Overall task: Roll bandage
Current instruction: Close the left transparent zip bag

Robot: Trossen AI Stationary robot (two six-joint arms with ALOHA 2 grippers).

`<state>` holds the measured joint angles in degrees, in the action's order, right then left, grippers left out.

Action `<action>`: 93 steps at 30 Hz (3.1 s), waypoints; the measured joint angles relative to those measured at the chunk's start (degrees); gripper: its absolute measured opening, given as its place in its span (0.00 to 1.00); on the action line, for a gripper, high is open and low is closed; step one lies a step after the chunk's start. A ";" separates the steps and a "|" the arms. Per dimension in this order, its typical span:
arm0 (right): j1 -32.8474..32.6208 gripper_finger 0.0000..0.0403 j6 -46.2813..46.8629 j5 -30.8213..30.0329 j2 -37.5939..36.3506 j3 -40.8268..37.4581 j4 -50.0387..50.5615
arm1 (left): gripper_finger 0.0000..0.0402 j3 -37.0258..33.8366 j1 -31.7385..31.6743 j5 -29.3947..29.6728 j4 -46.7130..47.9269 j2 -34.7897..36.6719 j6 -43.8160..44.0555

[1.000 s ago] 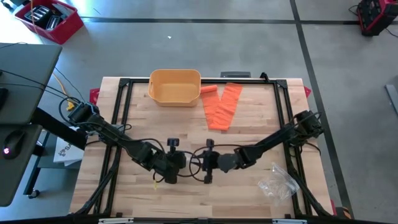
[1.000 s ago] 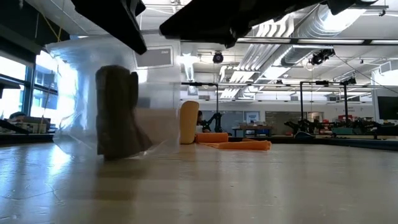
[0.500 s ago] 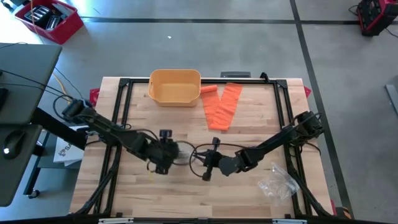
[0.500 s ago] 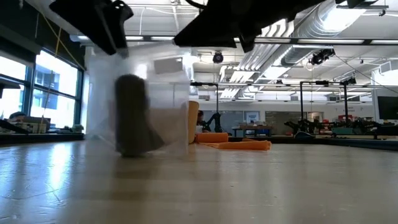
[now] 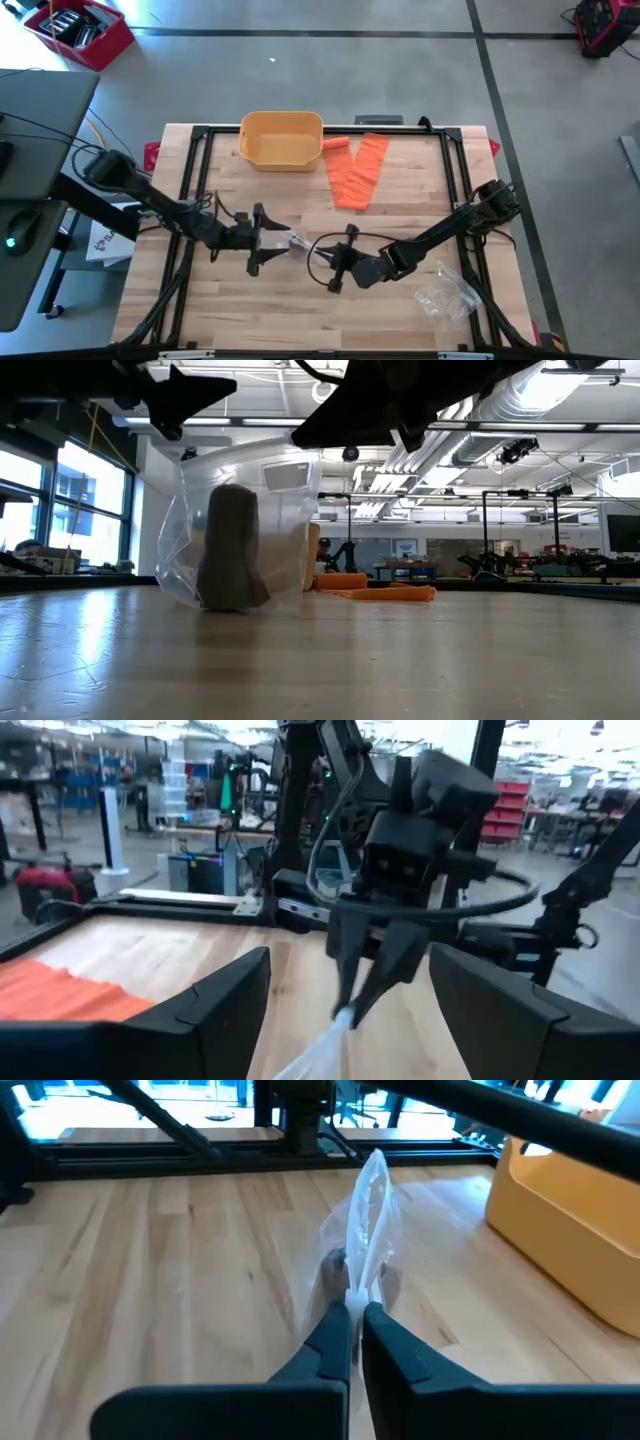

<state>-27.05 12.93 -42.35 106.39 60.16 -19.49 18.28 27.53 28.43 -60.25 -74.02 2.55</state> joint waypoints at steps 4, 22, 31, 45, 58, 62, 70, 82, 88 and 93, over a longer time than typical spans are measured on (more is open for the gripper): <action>0.34 0.00 -0.49 0.88 0.00 0.00 -0.29 | 0.67 2.68 -2.10 -2.48 -2.52 -6.16 -2.38; -0.05 0.00 -2.91 3.80 -3.34 0.00 -0.03 | 0.66 10.41 -6.11 -11.84 10.98 -15.30 -1.98; -0.39 0.00 -2.69 5.07 -4.17 0.00 0.28 | 0.47 10.43 -2.91 -11.62 9.88 -15.30 1.82; -0.34 0.00 -2.61 5.18 -4.17 0.00 0.61 | 0.03 10.43 0.77 -2.27 10.26 -15.30 1.92; -0.26 0.15 -3.98 5.80 -7.30 1.86 7.09 | 0.00 10.47 1.16 -2.04 20.80 -12.12 5.76; 0.39 0.20 -2.94 10.51 -7.23 4.03 11.17 | 0.00 10.57 1.41 -2.63 21.97 -12.04 5.80; 1.60 0.25 -1.61 16.16 -6.91 4.52 13.16 | 0.00 17.52 1.41 -4.16 32.88 -12.00 4.82; 1.12 0.04 -2.89 18.10 -5.81 4.48 13.54 | 0.00 21.71 1.33 -4.12 38.24 -12.00 3.32; 0.87 0.03 -5.50 18.31 -3.93 4.42 8.99 | 0.00 23.29 1.35 -3.96 39.60 -12.02 4.96; 1.22 0.06 -3.92 15.00 -3.93 4.42 8.66 | 0.00 24.39 1.35 -4.89 41.61 -12.02 5.32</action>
<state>-25.82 9.00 -27.35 102.45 64.58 -10.83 42.67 28.88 23.54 -18.63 -86.04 7.87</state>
